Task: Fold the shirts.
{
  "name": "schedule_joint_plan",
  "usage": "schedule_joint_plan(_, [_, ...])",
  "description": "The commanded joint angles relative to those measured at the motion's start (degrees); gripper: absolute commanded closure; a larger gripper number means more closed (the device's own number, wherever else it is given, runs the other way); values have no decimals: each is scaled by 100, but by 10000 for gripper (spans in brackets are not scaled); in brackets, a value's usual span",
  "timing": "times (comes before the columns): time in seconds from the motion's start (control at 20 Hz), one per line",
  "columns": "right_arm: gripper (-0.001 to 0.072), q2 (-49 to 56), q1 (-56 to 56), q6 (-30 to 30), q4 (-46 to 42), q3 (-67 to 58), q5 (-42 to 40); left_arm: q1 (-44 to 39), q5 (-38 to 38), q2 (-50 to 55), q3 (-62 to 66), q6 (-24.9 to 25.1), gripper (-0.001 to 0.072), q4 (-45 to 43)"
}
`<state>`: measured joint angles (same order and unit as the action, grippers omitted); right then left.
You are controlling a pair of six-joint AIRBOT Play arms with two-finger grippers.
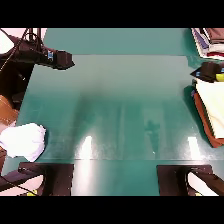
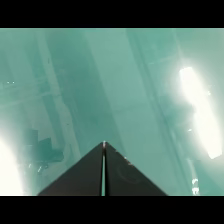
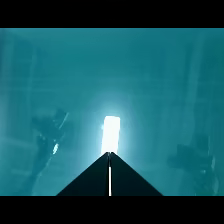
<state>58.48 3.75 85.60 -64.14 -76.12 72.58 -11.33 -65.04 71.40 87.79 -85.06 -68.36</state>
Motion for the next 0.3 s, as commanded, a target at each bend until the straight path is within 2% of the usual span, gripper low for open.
schedule_joint_plan(0.0, [695,-22,660,-168,107,2,-87,2,4,2,0,-2,678,0])
schedule_joint_plan(0.25, [695,-26,802,-166,120,2,-35,2,7,2,0,-2,677,0])
